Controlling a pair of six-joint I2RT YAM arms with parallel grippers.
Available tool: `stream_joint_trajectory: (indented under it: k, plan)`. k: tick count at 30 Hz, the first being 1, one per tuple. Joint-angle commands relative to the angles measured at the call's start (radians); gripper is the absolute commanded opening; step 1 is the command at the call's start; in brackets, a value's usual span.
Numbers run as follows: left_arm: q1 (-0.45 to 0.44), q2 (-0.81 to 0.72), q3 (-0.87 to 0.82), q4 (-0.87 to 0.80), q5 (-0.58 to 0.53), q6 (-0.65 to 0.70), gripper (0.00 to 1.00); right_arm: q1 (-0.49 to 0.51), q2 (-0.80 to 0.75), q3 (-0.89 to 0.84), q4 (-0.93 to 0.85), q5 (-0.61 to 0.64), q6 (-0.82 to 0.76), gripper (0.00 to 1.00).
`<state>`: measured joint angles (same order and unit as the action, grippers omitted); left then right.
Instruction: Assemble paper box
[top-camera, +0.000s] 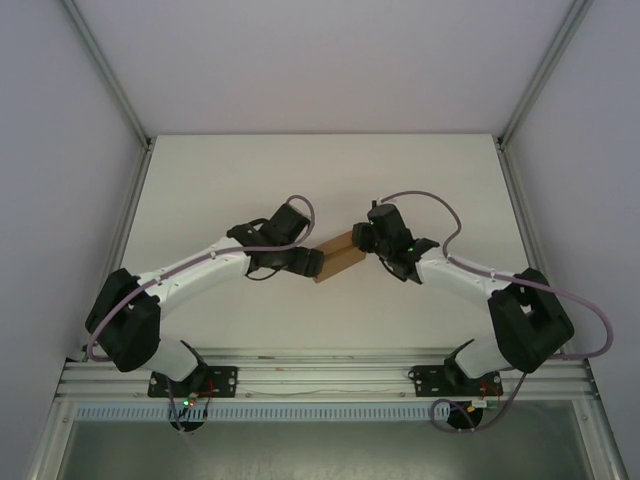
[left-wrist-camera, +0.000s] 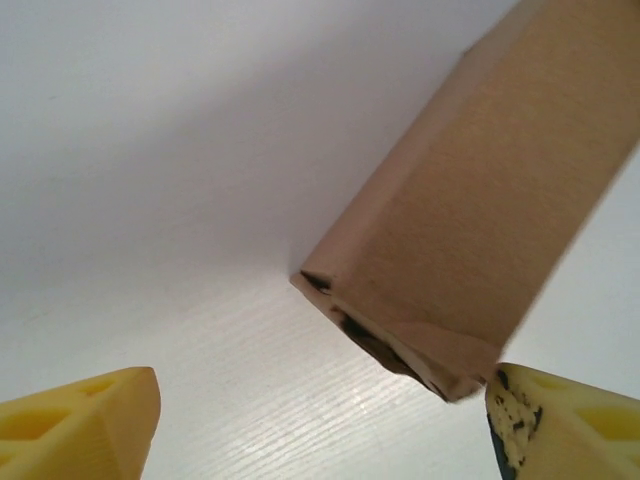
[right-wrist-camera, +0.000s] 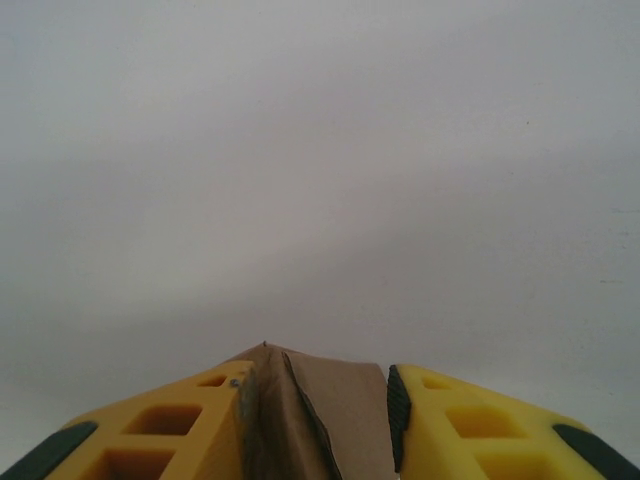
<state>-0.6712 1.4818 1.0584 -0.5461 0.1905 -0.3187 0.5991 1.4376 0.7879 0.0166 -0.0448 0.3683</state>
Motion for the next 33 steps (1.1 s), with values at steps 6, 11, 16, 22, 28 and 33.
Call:
stream_joint_trajectory:
  k: [6, 11, 16, 22, 28, 33]
  plan:
    - [-0.004, -0.017, 0.053, -0.001, 0.049, -0.019, 0.99, 0.002, 0.003, -0.094, -0.099, -0.028, 0.056, 0.36]
    - [0.066, -0.018, 0.028, 0.100, 0.089, -0.147, 0.97, 0.003, 0.010, -0.105, -0.084, -0.031, 0.080, 0.34]
    - [0.133, 0.005, -0.055, 0.201, 0.231, -0.187, 0.85, 0.003, 0.006, -0.112, -0.079, -0.026, 0.087, 0.33]
    - [0.136, -0.010, -0.229, 0.361, 0.330, -0.204, 0.78, 0.003, 0.008, -0.138, -0.056, -0.017, 0.109, 0.31]
    - [0.154, 0.016, -0.367, 0.496, 0.299, -0.207, 0.61, 0.002, 0.012, -0.185, -0.006, -0.033, 0.126, 0.27]
    - [0.157, 0.036, -0.430, 0.568, 0.288, -0.184, 0.53, -0.040, 0.018, -0.247, 0.102, -0.152, 0.150, 0.22]
